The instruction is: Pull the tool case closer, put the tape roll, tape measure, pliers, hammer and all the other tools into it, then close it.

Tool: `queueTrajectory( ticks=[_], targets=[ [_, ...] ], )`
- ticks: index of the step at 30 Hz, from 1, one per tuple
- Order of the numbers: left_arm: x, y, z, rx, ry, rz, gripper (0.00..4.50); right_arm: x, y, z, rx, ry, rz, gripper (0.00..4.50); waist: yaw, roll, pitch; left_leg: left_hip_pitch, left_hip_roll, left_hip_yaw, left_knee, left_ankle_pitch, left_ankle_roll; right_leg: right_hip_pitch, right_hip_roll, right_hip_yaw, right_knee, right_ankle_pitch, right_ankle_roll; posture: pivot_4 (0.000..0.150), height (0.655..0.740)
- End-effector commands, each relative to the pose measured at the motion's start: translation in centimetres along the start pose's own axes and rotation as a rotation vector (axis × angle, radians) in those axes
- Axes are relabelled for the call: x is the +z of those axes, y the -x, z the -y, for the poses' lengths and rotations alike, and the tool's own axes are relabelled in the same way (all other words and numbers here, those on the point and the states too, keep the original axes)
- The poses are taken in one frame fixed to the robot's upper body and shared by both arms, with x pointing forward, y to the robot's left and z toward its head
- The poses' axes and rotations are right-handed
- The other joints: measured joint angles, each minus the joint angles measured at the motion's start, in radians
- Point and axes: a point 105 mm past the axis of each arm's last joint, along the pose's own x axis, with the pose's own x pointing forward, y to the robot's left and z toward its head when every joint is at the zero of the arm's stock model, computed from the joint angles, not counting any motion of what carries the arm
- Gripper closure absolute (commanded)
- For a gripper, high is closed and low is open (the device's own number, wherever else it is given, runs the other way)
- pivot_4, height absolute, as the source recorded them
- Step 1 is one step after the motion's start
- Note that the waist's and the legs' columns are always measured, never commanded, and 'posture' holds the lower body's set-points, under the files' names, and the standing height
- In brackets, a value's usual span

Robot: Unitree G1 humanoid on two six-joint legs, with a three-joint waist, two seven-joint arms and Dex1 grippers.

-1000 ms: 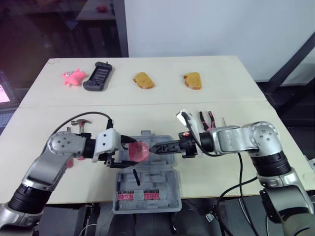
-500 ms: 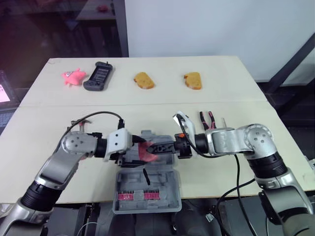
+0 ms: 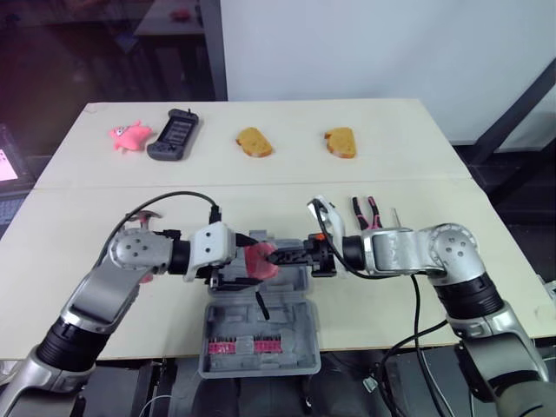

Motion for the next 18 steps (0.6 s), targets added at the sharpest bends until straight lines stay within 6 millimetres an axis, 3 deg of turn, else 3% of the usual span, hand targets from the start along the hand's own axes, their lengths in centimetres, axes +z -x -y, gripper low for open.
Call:
queueTrajectory(
  ticks=[1,3,4,11,14,18],
  targets=[
    [0.7,-0.1,0.2,-0.02,-0.012,0.044,1.04,0.3,0.2,-2.1,0.097,0.044,0.02,4.06,0.0,0.0,0.0,0.0,0.0,0.0,0.0,0.0,0.0,0.0,0.0,0.0,0.0,0.0,0.0,0.15,0.74],
    [0.6,0.4,-0.1,-0.003,0.013,0.076,0.11,0.6,0.7,-1.8,0.093,0.031,0.039,4.06,0.0,0.0,0.0,0.0,0.0,0.0,0.0,0.0,0.0,0.0,0.0,0.0,0.0,0.0,0.0,0.15,0.74],
    [0.5,0.8,-0.3,0.001,0.025,0.088,0.02,0.8,1.0,-1.5,0.088,0.021,0.05,4.06,0.0,0.0,0.0,0.0,0.0,0.0,0.0,0.0,0.0,0.0,0.0,0.0,0.0,0.0,0.0,0.15,0.74],
    [-1.1,5.6,0.1,0.087,0.185,0.206,0.02,0.8,5.7,1.3,0.031,-0.03,0.06,4.06,0.001,0.0,0.0,0.0,0.0,0.0,0.0,0.0,0.0,0.0,0.0,0.0,-0.001,0.0,0.0,0.15,0.74],
    [-2.6,7.6,2.1,0.113,0.168,0.231,0.02,-0.8,8.9,3.2,-0.039,-0.094,0.002,4.06,0.002,0.0,0.0,0.0,0.0,0.001,0.0,-0.001,0.001,0.0,-0.001,0.0,-0.002,0.0,0.0,0.15,0.74],
    [-2.6,8.0,3.9,0.037,0.206,0.22,0.02,-3.2,10.5,5.0,-0.121,-0.184,-0.065,4.06,0.003,0.0,0.0,0.0,0.0,0.001,0.0,-0.002,0.004,0.0,-0.001,0.0,-0.004,-0.001,0.0,0.15,0.74]
  ],
)
